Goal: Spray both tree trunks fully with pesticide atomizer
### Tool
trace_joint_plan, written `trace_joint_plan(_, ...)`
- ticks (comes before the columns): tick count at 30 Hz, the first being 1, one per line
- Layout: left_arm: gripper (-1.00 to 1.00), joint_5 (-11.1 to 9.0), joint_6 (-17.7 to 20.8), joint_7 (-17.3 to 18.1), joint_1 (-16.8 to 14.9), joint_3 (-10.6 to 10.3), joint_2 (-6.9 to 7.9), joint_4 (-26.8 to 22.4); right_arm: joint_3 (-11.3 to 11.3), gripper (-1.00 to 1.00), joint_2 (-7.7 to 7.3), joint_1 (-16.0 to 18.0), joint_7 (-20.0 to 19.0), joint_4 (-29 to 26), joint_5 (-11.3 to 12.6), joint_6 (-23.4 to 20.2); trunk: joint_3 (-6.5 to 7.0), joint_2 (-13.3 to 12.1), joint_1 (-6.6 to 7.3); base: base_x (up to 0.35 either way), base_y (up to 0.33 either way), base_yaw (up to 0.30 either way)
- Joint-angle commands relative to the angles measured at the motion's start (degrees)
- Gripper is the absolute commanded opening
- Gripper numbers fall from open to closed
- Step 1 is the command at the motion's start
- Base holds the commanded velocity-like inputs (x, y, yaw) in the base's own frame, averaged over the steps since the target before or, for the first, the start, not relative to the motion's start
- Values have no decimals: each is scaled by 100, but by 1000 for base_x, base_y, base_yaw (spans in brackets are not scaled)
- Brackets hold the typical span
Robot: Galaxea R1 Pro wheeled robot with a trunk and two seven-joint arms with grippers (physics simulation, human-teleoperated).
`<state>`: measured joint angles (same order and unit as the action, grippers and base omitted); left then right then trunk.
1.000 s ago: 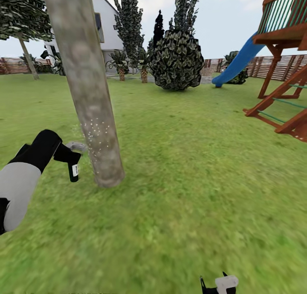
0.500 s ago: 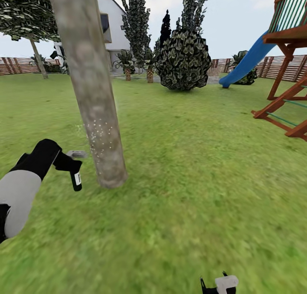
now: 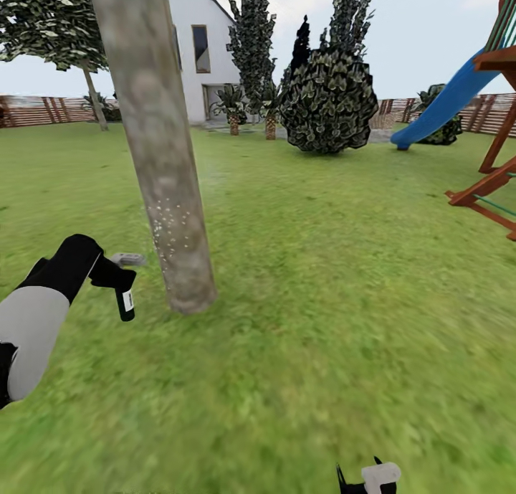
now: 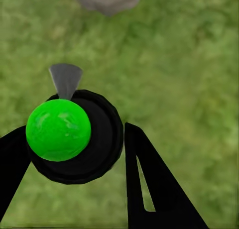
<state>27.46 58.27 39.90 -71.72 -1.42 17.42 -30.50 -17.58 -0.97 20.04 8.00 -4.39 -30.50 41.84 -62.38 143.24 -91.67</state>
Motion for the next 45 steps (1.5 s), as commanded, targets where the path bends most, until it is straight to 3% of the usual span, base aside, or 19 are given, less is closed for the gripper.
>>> trace_joint_plan(1, -100, 3, -4, 0, 7, -5, -1, 6, 0, 100, 0, 0, 0, 0, 0, 0, 0, 0, 0, 146, -257, 120)
trace_joint_plan(4, -100, 4, -13, 0, 172, -13, -8, -51, 0, 100, 0, 0, 0, 0, 0, 0, 0, 0, 0, 220, -203, 23)
trace_joint_plan(14, -100, 4, -14, 0, 241, -16, -4, -13, 0, 100, 0, 0, 0, 0, 0, 0, 0, 0, 0, 135, -227, 1)
trace_joint_plan(18, -100, 4, -52, -35, 677, 0, -10, -58, 0, 100, 0, 0, 0, 0, 0, 0, 0, 0, 0, 17, -273, 0)
trace_joint_plan(23, -100, 4, -61, -44, 832, 17, -8, -34, 0, 100, 0, 0, 7, 0, 0, 0, 0, 0, 0, 185, -223, 0)
trace_joint_plan(31, -100, -26, -77, -329, 1347, 36, 34, -74, 0, 100, 0, 0, 9, -3, 6, 0, 0, 0, 0, 45, -31, 0)
trace_joint_plan(45, -100, -74, -105, -325, 1388, 36, -68, -28, 0, 100, 0, 0, 9, -5, 9, 0, 0, 0, 0, 99, -36, 158)
